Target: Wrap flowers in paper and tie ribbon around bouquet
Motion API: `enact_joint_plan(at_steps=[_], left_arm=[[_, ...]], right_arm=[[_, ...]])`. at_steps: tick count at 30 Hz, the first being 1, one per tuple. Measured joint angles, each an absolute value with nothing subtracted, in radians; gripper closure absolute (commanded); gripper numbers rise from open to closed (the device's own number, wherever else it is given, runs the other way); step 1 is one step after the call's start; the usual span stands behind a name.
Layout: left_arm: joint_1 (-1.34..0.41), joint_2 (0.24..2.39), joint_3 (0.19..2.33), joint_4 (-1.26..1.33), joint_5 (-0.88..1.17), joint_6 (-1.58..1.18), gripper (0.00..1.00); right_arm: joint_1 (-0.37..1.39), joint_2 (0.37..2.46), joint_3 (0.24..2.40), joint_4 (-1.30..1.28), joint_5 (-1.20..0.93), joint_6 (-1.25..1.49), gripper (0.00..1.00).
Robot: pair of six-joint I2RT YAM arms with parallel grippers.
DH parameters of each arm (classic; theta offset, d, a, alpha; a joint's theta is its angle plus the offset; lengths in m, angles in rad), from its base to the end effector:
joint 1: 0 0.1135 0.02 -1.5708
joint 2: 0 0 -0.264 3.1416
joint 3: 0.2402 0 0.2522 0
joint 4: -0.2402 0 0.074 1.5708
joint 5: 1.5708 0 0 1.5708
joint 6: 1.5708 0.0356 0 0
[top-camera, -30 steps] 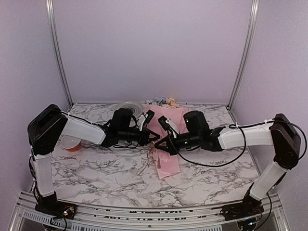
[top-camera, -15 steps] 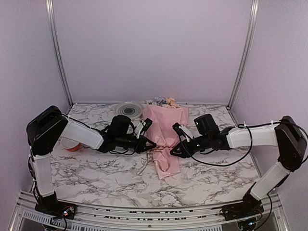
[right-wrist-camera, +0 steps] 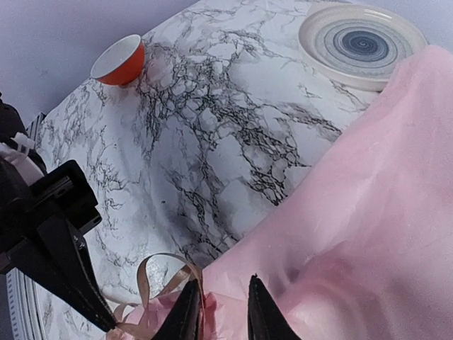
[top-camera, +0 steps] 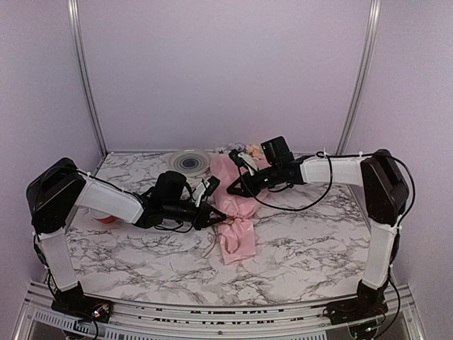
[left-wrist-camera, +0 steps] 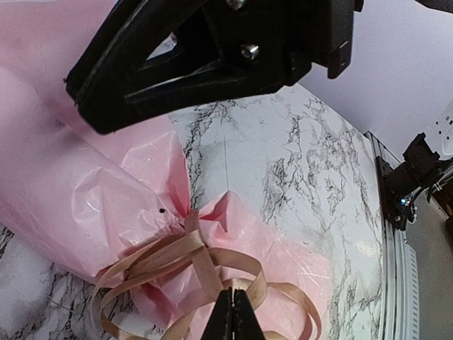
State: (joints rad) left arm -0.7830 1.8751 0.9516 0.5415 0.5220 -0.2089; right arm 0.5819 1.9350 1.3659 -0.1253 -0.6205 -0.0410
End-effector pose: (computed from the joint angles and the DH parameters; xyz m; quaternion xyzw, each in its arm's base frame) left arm 0.2653 -0.2891 0.1671 0.3652 0.7268 -0.4455 0.3741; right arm 0.3494 0.2546 0.2128 -0.3875 0.7811 0.3743 0.3155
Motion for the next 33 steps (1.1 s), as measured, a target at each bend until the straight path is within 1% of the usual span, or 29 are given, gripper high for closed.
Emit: enact_joint_plan(at_steps=[5,9,12,16,20,24,26,28,31,33], left_arm=[[-0.789,1.869,0.931,0.541,0.523,-0.209,1.0],[-0.794,1.869,0.93,0.541,0.522,-0.209,1.0],[-0.794,1.869,0.926,0.541,0.523,-0.209,1.0],[-0.794,1.868,0.923,0.541,0.524,-0.209,1.0],[-0.796,1.868,0.922,0.541,0.524,-0.207,1.0],[-0.797,1.868,0.922,0.541,0.526,-0.201,1.0],[-0.798,1.868,0.922,0.541,0.528,-0.201,1.0],[-0.798,1.868,0.922,0.541,0.531,-0.201,1.0],[-0.799,1.868,0.922,0.541,0.532,-0.202,1.0],[-0.799,1.868,0.922,0.541,0.532,-0.201,1.0]], right_arm=[[0.622,2.051,1.511,-0.224,-0.686,-0.139,0.75],[0.654,2.066,1.545,-0.25,-0.728,-0.184,0.75],[0.666,2.103,1.602,-0.278,-0.74,-0.211,0.68],[0.67,2.183,1.677,-0.334,-0.743,-0.253,0.56],[0.675,2.232,1.693,-0.435,-0.741,-0.318,0.55],[0.679,2.237,1.694,-0.492,-0.74,-0.356,0.57],[0.679,2.237,1.7,-0.507,-0.737,-0.371,0.66],[0.679,2.237,1.705,-0.519,-0.728,-0.384,0.73],[0.679,2.237,1.705,-0.531,-0.719,-0.395,0.74],[0.679,2.237,1.705,-0.534,-0.716,-0.399,0.77]])
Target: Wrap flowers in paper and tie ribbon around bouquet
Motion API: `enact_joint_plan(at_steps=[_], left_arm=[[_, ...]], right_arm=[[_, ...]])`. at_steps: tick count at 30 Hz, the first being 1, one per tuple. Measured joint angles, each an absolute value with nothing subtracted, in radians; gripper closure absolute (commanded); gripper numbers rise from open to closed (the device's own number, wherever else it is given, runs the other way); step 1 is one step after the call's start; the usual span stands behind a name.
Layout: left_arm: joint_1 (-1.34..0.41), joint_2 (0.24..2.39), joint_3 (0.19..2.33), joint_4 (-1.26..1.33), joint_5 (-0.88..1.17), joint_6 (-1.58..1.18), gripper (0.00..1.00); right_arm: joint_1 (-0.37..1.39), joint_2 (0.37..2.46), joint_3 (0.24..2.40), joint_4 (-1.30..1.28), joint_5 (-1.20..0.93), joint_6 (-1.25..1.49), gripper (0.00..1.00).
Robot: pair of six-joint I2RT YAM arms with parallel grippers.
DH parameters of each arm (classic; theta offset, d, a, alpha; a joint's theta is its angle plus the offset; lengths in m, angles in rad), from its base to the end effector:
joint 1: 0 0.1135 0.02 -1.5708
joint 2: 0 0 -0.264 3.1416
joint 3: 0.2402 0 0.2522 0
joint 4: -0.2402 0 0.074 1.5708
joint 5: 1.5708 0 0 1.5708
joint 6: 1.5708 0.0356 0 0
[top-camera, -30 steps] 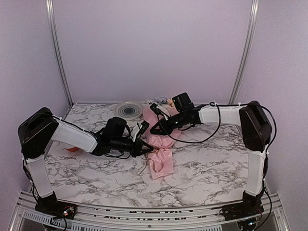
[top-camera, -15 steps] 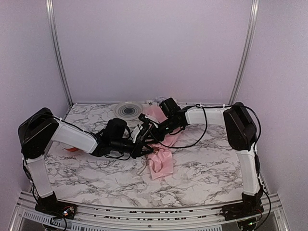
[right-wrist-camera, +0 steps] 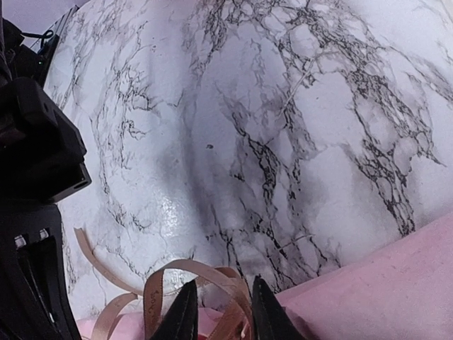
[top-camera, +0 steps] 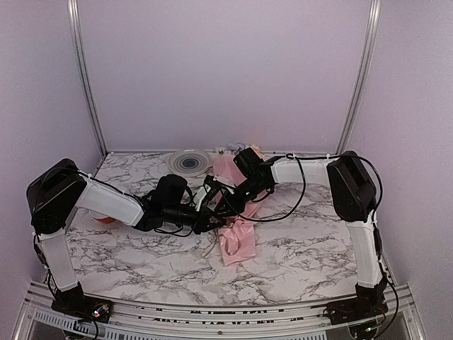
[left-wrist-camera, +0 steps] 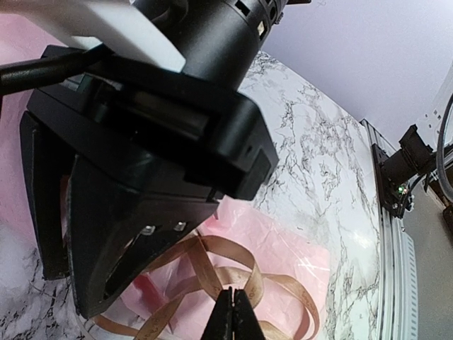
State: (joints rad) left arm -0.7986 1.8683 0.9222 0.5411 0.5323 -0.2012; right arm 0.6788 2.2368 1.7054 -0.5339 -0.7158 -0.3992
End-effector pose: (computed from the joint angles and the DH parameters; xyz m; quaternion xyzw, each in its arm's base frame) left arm 0.2560 -0.2888 0.1611 0.3754 0.7272 -0.4473 0.3608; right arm 0.3539 0.3155 0.1604 -0.5407 0.7333 0.3685 0.1847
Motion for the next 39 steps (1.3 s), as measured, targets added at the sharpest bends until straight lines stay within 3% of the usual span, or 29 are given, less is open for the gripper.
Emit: enact_joint_plan(at_steps=[5,12,25,33,39], left_arm=[[-0.799,1.868,0.922,0.541,0.533,-0.2,1.0],[-0.799,1.863,0.913,0.541,0.529,-0.198,1.0],[-0.784,1.851,0.91,0.542,0.524,-0.196,1.0],[-0.756,1.851,0.944,0.55,0.525,-0.192,1.0],[-0.75,1.851,0.947,0.558,0.53,-0.206,1.0]], right_arm=[[0.679,2.237,1.705,-0.544,-0.707,-0.416,1.0],[0.666,2.21,1.65,-0.502,-0.721,-0.394,1.0],[0.565,1.954,1.413,-0.321,-0.75,-0.293,1.0],[0.556,1.943,1.325,-0.278,-0.74,-0.238,1.0],[0.574,1.801,1.131,-0.169,-0.665,-0.122,0.86]])
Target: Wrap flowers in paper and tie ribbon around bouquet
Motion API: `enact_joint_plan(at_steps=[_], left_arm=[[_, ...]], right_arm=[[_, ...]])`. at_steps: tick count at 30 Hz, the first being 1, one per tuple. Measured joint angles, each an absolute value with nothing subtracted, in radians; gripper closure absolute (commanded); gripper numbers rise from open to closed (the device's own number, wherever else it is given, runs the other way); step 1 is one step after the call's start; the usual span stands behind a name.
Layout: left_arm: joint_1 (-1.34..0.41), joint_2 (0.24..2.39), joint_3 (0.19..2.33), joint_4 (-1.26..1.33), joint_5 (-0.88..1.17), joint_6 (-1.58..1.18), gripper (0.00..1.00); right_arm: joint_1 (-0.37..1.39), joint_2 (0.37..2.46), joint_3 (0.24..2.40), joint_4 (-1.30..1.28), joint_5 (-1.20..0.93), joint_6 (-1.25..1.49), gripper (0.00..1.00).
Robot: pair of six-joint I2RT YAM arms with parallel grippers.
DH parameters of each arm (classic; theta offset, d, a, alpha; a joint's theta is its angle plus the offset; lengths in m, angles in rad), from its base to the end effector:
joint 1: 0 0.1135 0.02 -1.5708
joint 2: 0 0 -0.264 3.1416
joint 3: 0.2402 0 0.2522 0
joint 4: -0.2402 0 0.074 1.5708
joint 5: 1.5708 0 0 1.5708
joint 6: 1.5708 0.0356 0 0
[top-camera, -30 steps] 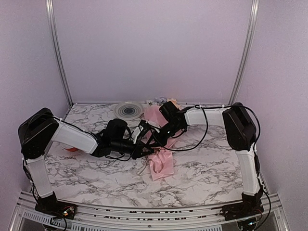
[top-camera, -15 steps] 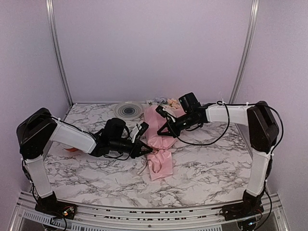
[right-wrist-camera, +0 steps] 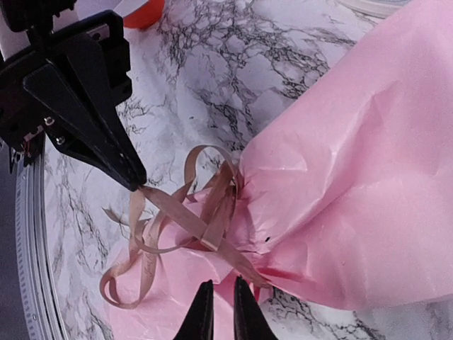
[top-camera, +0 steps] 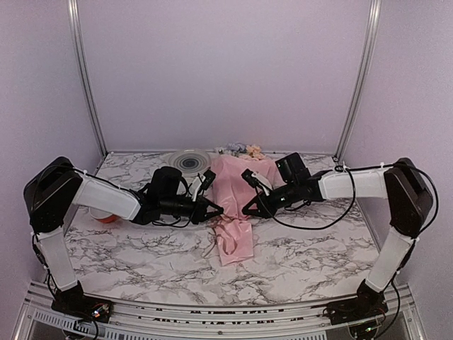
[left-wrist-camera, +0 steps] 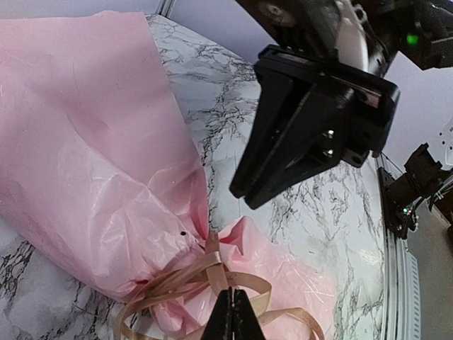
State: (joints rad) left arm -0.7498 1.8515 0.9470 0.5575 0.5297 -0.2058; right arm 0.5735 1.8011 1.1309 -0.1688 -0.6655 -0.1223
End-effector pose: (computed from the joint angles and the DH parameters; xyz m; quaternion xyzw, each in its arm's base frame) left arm 0.2733 -0.2791 0.1761 0.3571 0.7206 -0.4452 0.3938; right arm 0.3053 0.2234 0.1895 -0.4108 0.7899 0.3729 0.2614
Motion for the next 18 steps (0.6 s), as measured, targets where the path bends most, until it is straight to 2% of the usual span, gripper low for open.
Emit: enact_joint_plan(at_steps=[2,5,7,18], left_arm=[[-0.75,1.853,0.947,0.56,0.53,-0.212,1.0],[-0.75,1.862,0.947,0.57,0.533,-0.221,1.0],[-0.75,1.866,0.947,0.571,0.534,-0.225,1.0],[-0.75,1.867,0.923,0.589,0.514,-0.258,1.0]], right_arm=[[0.606,1.728,1.053,-0.139,-0.626,-0.08,0.82],[0.685,1.657,0.965,-0.057,-0.573,-0.013,0.68],[0.722,1.642,0.921,0.0,-0.558,0.033,0.63],[0.759,1.702,0.846,0.16,-0.522,0.14,0.62]])
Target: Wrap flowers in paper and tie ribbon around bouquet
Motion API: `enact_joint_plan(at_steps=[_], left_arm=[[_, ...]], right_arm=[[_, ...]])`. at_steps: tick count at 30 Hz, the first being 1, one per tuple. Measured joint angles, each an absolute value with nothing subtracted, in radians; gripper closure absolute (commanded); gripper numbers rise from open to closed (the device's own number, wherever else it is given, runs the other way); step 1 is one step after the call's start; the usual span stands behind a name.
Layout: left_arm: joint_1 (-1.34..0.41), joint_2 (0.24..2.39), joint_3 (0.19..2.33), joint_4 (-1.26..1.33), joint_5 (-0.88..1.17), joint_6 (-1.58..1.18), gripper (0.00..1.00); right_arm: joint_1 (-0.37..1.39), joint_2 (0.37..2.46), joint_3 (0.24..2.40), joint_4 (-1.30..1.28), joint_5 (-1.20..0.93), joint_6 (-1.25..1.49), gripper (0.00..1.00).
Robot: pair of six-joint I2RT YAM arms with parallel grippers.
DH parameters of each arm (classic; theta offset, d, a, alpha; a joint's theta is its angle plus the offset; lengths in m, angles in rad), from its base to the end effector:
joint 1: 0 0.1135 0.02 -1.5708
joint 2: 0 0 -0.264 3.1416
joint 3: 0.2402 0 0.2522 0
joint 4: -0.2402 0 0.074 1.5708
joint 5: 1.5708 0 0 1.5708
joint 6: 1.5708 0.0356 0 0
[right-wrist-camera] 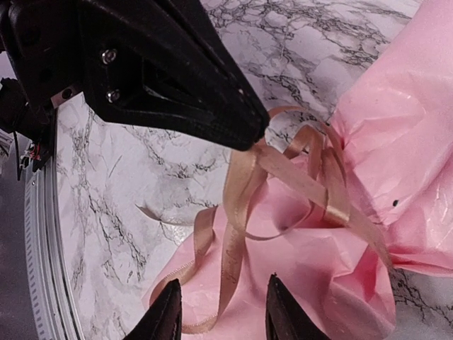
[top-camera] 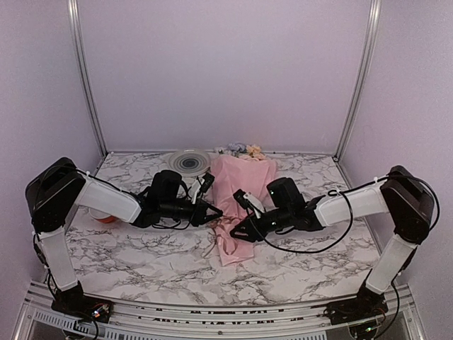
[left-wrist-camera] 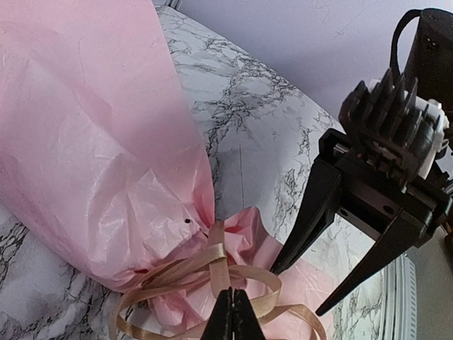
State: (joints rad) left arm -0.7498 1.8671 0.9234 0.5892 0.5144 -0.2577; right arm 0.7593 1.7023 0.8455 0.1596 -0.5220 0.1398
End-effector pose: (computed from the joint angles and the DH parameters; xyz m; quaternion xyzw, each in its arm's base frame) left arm 0.2719 -0.2772 0.1664 0.3343 0.7344 -0.4496 0.3831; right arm 0.2349 0.2475 0.1621 -0.3708 0.8005 0.3882 0.2665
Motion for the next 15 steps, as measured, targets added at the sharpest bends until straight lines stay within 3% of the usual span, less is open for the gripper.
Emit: enact_joint_plan(at_steps=[15], left_arm=[[-0.75,1.867,0.913,0.601,0.495,-0.27,1.0]], right_arm=[[0.805,1.742,0.799,0.232,-0.479,0.14,0.69]])
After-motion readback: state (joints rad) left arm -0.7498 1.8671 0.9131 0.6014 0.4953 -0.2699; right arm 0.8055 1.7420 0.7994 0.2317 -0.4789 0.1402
